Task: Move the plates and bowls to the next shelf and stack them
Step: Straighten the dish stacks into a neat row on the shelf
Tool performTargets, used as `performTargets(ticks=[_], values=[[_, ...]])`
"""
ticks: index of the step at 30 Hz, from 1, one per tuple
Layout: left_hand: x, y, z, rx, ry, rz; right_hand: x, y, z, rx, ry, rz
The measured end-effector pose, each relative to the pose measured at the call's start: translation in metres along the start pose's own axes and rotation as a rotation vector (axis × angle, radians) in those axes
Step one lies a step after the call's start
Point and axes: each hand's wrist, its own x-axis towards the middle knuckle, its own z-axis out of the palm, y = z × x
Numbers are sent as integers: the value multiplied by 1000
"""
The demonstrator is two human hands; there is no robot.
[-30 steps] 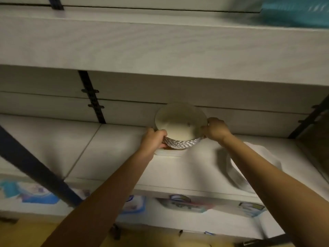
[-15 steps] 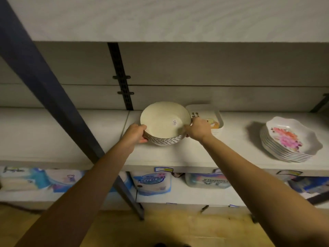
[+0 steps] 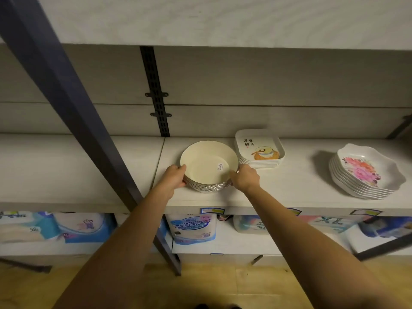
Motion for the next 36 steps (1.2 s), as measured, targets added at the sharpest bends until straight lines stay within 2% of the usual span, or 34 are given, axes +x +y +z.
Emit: performTargets(ticks=[7, 10, 12, 15, 19, 21, 23, 28, 36], values=[[8, -2, 4, 84, 38, 8, 5, -2, 5, 18, 2, 20], [10, 1, 5, 132, 46, -24, 3, -1, -1, -6, -67, 5], [10, 7, 10, 276, 116, -16, 4, 3, -12, -13, -113, -18], [5, 27, 21, 557, 330, 179, 12, 15, -40, 36, -110, -40], [-1, 53, 59, 736, 346, 517, 28, 43, -87, 139, -105, -42], [-2, 64, 81, 767, 312, 592, 39, 58, -106, 144, -79, -31], [-6, 74, 103, 700, 235, 551, 51, 72, -121, 154, -60, -10], [-3, 79, 146, 518, 33, 316, 84, 100, -145, 174, -44, -8], [12, 97, 186, 541, 47, 254, 116, 111, -140, 195, -133, 32]])
